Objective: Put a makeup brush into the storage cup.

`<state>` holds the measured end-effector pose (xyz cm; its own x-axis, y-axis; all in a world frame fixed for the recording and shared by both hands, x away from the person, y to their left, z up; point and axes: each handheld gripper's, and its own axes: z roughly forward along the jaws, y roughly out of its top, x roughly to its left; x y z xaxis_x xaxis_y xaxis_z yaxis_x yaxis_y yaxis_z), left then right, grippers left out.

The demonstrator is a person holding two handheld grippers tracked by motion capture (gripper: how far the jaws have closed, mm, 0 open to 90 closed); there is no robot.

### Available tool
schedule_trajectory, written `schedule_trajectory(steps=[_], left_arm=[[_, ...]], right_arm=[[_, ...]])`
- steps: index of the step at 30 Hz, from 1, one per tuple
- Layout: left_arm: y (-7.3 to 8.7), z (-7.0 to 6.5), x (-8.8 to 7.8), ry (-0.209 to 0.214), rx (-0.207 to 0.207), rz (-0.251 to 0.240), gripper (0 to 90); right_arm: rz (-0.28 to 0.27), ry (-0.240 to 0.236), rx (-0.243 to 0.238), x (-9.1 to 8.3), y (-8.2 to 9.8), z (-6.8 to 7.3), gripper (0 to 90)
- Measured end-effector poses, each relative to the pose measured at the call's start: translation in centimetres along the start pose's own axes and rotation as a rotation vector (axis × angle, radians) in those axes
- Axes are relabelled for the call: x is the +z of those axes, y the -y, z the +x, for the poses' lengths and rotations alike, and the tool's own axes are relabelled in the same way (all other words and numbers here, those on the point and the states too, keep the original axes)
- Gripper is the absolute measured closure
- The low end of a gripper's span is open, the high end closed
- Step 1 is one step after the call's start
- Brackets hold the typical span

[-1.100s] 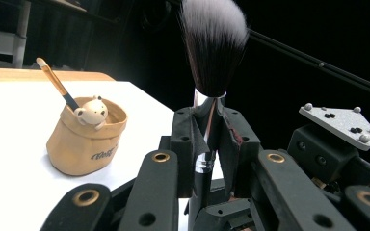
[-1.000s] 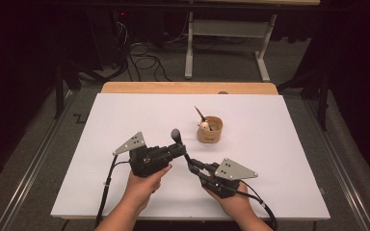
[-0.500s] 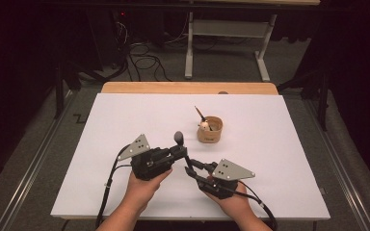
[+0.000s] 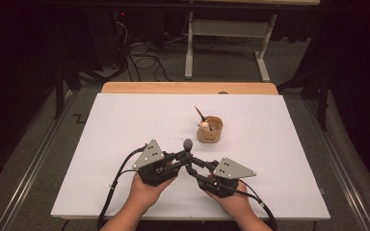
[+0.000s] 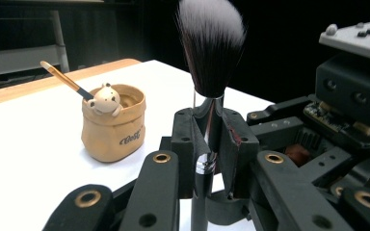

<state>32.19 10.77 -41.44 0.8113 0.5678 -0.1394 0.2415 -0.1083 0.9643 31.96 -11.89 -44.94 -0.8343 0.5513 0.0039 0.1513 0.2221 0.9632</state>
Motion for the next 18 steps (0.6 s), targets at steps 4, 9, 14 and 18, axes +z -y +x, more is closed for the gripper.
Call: schedule_trajectory(steps=[4, 9, 14, 18], left_arm=[[0.03, -0.13, 0.12, -0.006, 0.013, 0.010, 78.1], [0.15, -0.25, 0.26, -0.007, 0.024, 0.022, 78.1], [0.19, -0.30, 0.31, -0.005, 0.027, 0.025, 78.1], [0.19, -0.29, 0.32, -0.002, 0.024, 0.024, 78.0]], right_arm=[[-0.003, 0.002, -0.004, 0.03, -0.12, 0.05, 68.1], [-0.011, 0.000, -0.010, 0.15, -0.25, 0.13, 70.9], [-0.018, 0.003, -0.001, 0.20, -0.32, 0.13, 74.9], [-0.015, 0.013, 0.008, 0.16, -0.32, 0.08, 79.2]])
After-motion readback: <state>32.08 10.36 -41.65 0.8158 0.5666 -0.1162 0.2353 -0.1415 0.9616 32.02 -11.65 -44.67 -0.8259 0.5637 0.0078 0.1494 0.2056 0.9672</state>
